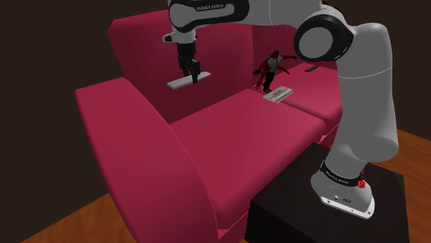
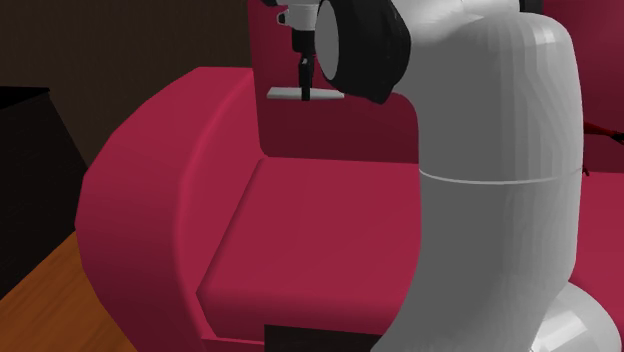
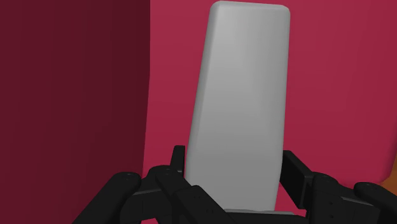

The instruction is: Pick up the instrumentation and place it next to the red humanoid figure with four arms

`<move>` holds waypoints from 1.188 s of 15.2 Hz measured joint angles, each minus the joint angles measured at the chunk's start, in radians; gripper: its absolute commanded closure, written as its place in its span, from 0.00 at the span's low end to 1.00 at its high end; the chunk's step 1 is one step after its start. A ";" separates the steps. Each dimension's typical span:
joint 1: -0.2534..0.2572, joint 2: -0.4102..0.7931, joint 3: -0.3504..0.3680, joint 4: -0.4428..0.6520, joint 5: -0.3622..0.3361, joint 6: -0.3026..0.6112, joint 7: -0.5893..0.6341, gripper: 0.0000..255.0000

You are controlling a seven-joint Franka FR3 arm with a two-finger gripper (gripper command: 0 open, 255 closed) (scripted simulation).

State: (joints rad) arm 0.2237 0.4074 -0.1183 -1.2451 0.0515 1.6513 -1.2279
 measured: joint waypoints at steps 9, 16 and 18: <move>-0.009 0.051 0.000 0.202 0.006 -0.150 0.002 1.00; -0.024 0.088 -0.001 0.345 0.011 -0.258 -0.006 1.00; -0.031 0.003 -0.009 0.216 0.004 -0.214 -0.027 1.00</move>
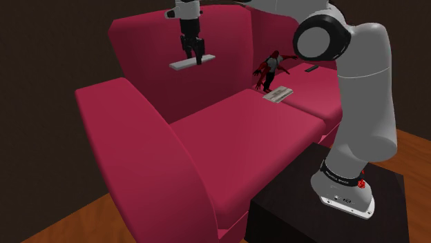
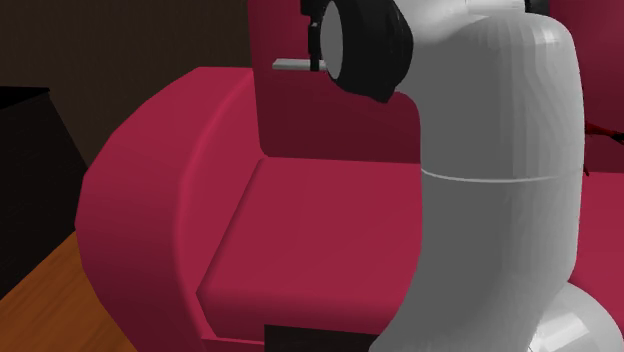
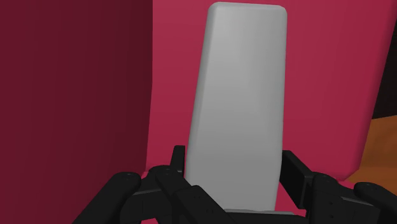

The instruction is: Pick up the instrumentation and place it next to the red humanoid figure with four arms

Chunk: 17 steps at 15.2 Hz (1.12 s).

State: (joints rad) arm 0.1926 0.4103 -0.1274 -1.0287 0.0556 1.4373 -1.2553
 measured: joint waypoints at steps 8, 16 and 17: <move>-0.051 -0.292 -0.045 -0.406 -0.031 0.115 -0.111 1.00; -0.119 -0.489 -0.112 -0.650 -0.070 0.165 -0.247 1.00; -0.127 -0.513 -0.121 -0.680 -0.076 0.172 -0.263 1.00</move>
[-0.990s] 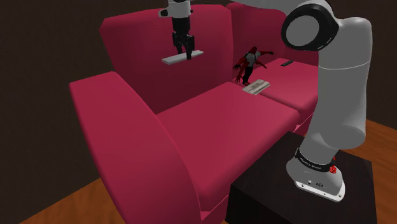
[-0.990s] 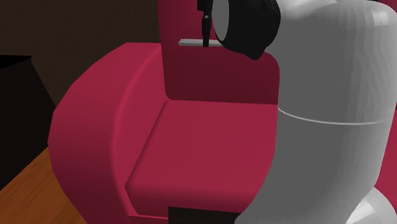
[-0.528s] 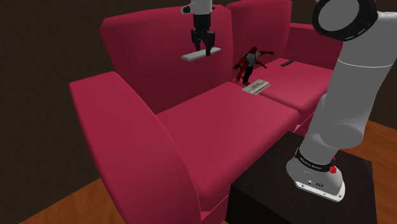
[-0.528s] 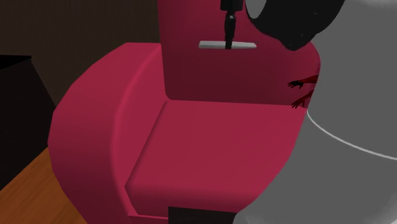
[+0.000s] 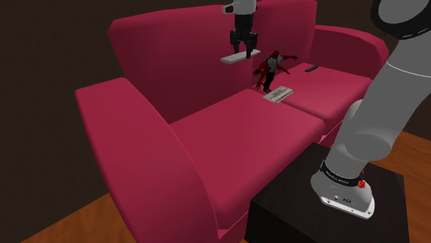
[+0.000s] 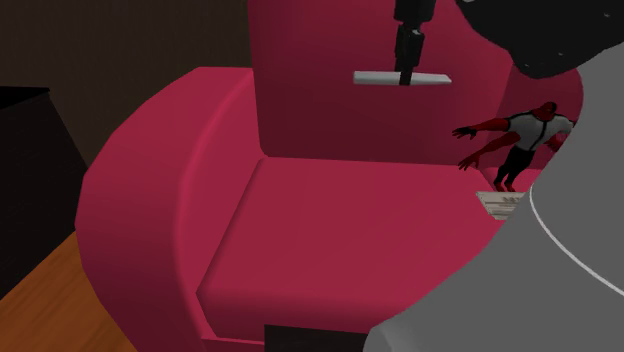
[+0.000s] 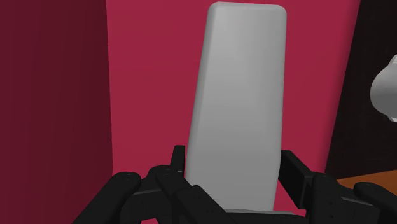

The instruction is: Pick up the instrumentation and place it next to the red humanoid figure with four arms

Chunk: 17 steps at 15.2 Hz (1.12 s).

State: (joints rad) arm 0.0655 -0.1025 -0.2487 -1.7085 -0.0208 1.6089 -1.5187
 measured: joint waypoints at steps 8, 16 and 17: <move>-0.072 -0.133 -0.086 -0.128 -0.052 0.003 -0.149 1.00; -0.148 -0.206 -0.200 -0.185 -0.107 0.003 -0.325 1.00; -0.155 -0.211 -0.211 -0.195 -0.112 0.009 -0.341 1.00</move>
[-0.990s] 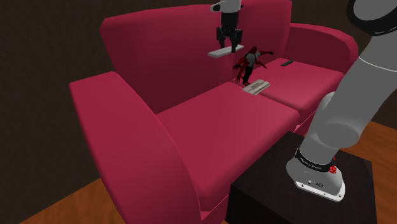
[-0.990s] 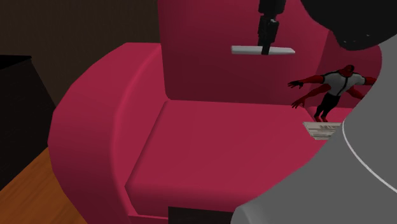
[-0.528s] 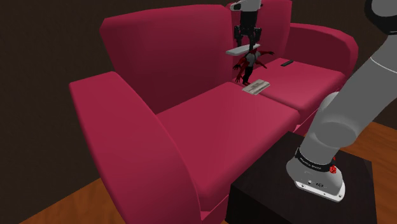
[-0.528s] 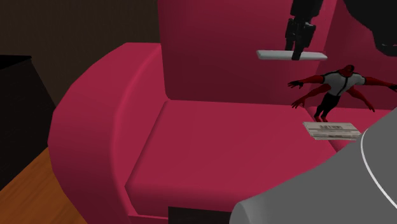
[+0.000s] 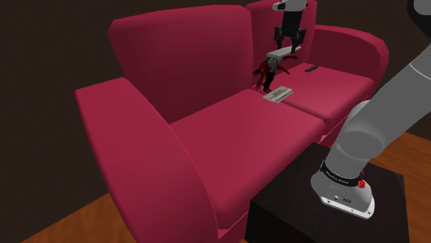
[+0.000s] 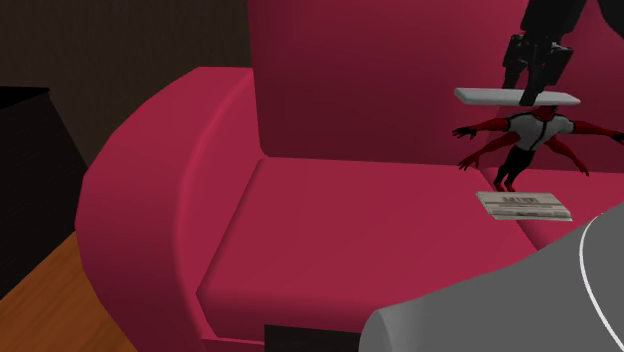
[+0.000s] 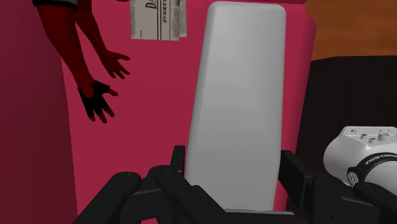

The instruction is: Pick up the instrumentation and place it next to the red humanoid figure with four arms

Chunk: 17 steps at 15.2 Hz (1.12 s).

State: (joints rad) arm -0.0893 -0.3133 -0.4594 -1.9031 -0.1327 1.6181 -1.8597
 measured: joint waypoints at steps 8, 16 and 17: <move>-0.011 -0.021 -0.013 -0.109 -0.014 0.090 -0.008 1.00; -0.016 -0.023 -0.023 -0.218 -0.021 0.197 -0.005 1.00; -0.016 -0.025 -0.023 -0.232 -0.023 0.210 -0.003 1.00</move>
State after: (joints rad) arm -0.1054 -0.3379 -0.4826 -2.1354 -0.1553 1.8279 -1.8630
